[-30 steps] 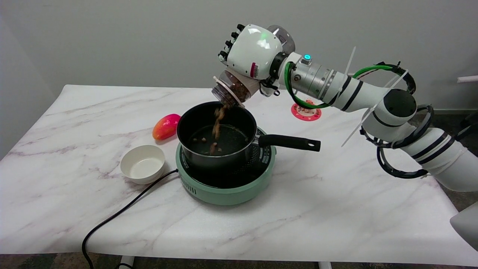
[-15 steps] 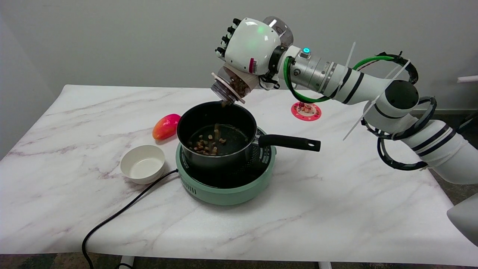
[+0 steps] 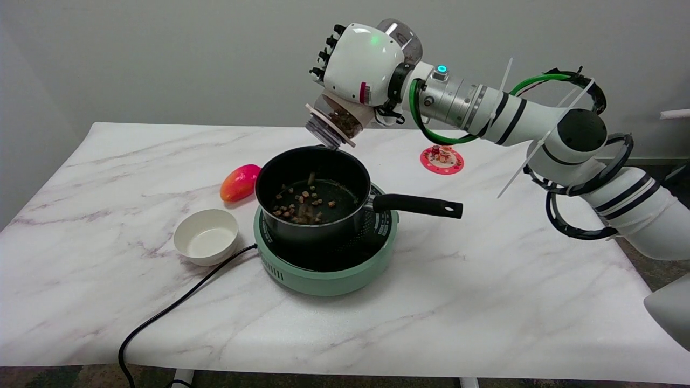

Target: Pour the contents of the bottle into the soup pot.

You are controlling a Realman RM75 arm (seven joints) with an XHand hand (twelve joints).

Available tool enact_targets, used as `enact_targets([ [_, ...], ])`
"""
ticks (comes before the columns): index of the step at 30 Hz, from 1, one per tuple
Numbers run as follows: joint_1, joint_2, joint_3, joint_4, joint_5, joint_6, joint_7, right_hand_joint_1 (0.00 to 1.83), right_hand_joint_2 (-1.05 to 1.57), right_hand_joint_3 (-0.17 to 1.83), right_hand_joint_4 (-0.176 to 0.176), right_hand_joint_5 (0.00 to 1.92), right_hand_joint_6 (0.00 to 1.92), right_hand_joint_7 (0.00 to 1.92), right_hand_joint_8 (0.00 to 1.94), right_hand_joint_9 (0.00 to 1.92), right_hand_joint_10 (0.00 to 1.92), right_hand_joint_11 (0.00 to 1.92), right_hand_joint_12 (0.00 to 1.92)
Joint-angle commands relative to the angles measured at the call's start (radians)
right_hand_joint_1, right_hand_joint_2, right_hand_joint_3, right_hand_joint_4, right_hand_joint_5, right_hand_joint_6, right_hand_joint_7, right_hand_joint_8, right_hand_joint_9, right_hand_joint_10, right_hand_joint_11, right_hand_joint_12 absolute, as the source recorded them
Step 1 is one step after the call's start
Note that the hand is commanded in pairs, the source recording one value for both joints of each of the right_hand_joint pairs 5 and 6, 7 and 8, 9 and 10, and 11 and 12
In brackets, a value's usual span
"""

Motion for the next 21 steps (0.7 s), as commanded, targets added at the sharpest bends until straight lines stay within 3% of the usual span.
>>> enact_targets([
  [1,0.025,0.006,0.002,-0.007,-0.025,0.023,0.001,1.43,1.26,0.55,0.0,1.92,1.92,1.92,1.92,1.32,1.32,1.2,1.2],
  [21,0.07,0.008,0.003,-0.038,-0.053,0.071,0.002,1.42,1.27,0.55,0.0,1.92,1.92,1.92,1.92,1.32,1.32,1.2,1.2],
])
